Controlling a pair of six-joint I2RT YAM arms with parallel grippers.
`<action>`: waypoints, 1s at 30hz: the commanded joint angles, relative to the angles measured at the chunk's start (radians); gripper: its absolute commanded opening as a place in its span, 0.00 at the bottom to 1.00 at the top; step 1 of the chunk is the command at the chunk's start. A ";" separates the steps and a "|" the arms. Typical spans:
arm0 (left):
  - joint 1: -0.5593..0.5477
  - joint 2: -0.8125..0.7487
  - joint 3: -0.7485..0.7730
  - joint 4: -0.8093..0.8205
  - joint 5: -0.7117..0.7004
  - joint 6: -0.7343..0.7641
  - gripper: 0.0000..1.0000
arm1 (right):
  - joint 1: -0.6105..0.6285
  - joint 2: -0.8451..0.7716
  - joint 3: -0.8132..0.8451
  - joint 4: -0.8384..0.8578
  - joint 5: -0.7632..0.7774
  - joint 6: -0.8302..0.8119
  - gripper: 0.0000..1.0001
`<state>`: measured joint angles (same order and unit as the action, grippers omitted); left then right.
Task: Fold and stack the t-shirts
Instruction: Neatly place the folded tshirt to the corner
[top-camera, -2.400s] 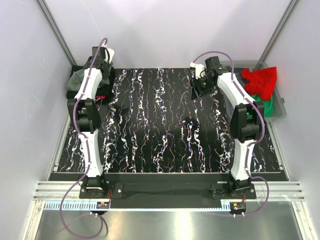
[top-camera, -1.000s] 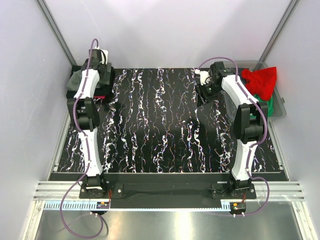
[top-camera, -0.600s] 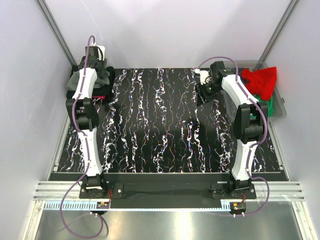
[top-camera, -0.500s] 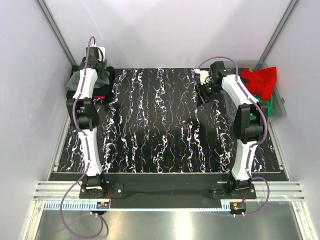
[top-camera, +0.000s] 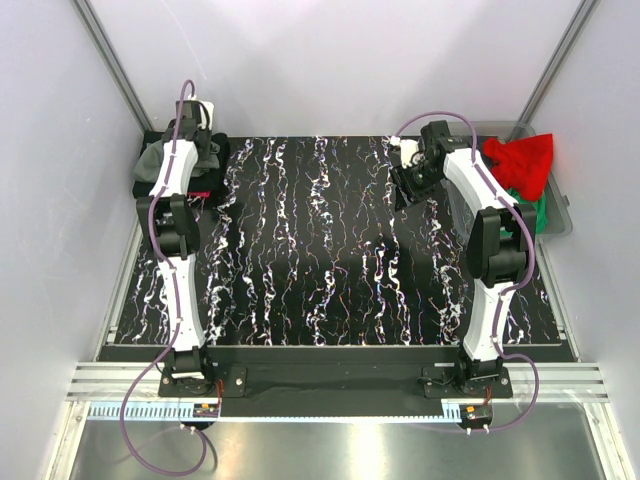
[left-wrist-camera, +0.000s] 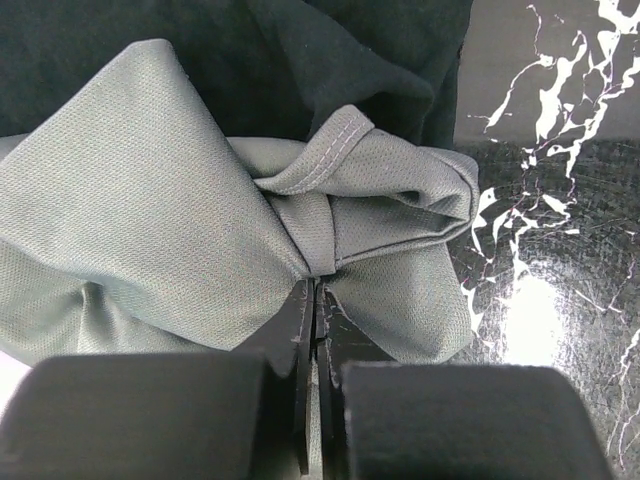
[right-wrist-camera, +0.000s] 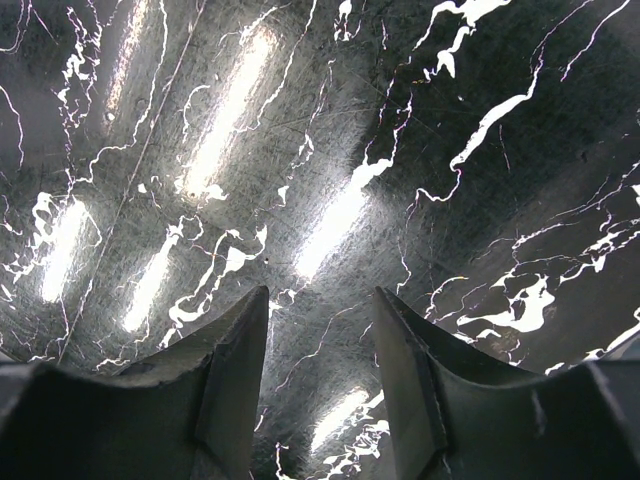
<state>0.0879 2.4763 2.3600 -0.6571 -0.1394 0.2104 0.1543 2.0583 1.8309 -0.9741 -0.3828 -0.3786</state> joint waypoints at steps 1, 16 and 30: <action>0.006 -0.017 0.059 0.048 -0.009 -0.006 0.00 | 0.005 -0.007 0.051 0.002 0.005 -0.013 0.53; 0.012 0.058 0.133 0.385 0.038 -0.045 0.00 | 0.011 0.000 0.051 -0.003 0.022 -0.019 0.53; 0.010 0.188 0.176 0.787 -0.025 -0.031 0.13 | 0.065 -0.027 0.022 -0.009 0.068 -0.048 0.53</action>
<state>0.0986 2.6625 2.4561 -0.1005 -0.1345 0.1841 0.1997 2.0602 1.8454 -0.9764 -0.3408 -0.4049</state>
